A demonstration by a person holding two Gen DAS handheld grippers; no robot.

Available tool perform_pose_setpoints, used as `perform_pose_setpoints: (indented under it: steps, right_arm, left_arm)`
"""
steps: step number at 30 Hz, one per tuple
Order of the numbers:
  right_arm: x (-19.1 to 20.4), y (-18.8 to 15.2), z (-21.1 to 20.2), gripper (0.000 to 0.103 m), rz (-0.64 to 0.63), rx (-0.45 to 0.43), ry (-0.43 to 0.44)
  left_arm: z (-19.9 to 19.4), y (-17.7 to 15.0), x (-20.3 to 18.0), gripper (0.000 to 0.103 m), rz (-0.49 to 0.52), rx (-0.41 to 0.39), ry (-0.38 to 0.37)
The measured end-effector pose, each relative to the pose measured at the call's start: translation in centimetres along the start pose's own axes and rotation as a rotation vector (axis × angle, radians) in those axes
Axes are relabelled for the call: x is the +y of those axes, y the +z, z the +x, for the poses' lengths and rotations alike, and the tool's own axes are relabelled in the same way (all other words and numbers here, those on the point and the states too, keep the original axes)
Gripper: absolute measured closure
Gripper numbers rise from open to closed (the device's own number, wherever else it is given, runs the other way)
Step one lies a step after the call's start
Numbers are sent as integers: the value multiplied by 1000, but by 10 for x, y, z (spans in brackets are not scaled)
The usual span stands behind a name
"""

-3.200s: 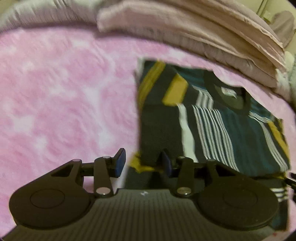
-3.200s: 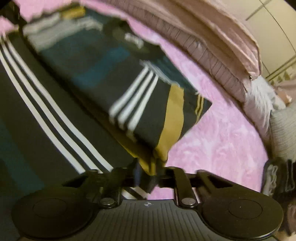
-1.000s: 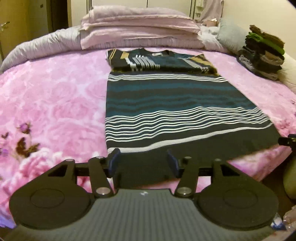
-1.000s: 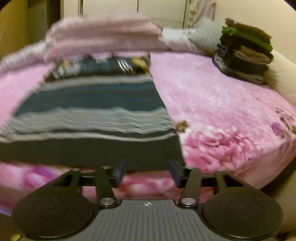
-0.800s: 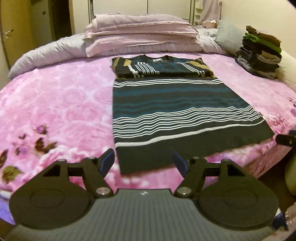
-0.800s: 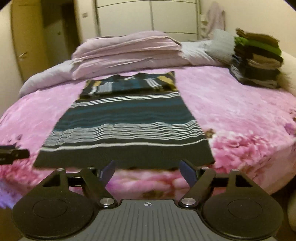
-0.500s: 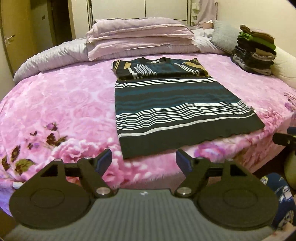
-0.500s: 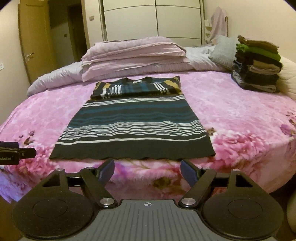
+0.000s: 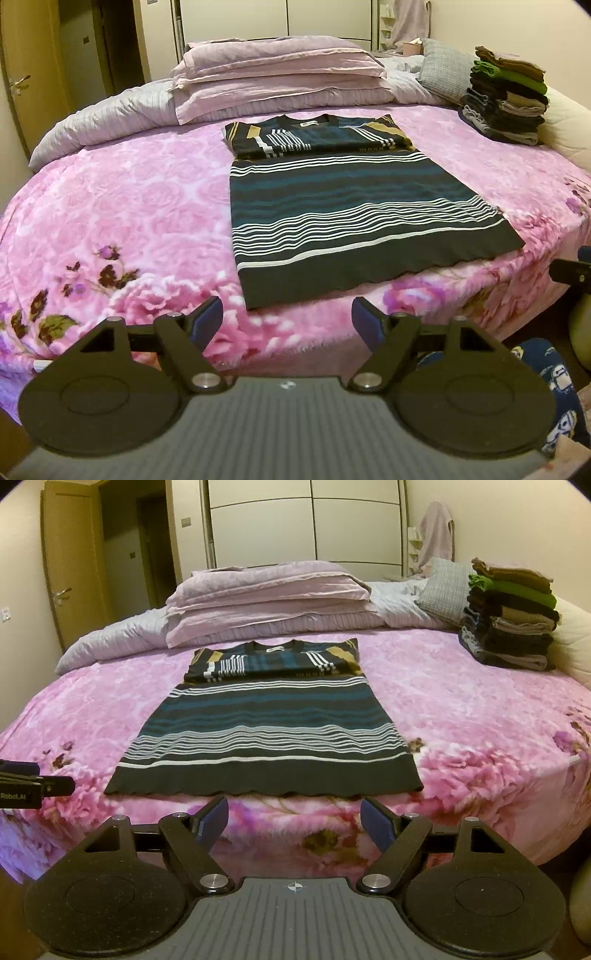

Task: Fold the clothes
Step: 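Pull both grippers back from the sweater, then roll both grippers and move them to the sweater's side edge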

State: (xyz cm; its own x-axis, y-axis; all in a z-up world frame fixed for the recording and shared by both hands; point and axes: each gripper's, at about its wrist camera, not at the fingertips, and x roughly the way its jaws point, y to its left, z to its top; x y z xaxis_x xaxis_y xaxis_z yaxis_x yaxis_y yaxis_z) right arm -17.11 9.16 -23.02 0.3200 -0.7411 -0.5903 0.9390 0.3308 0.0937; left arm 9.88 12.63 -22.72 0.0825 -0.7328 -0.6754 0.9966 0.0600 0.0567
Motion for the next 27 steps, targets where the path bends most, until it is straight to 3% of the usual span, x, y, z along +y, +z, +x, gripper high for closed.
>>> perform_pose_setpoints:
  steps: [16,27]
  right_arm:
    - [-3,3,-4,27,5,-9,4]
    - [-23,24,25,27,39,0,-3]
  left_arm:
    - [-2,3,-5,28,17,1,-4]
    - [22,19,0,28,19,13,-27]
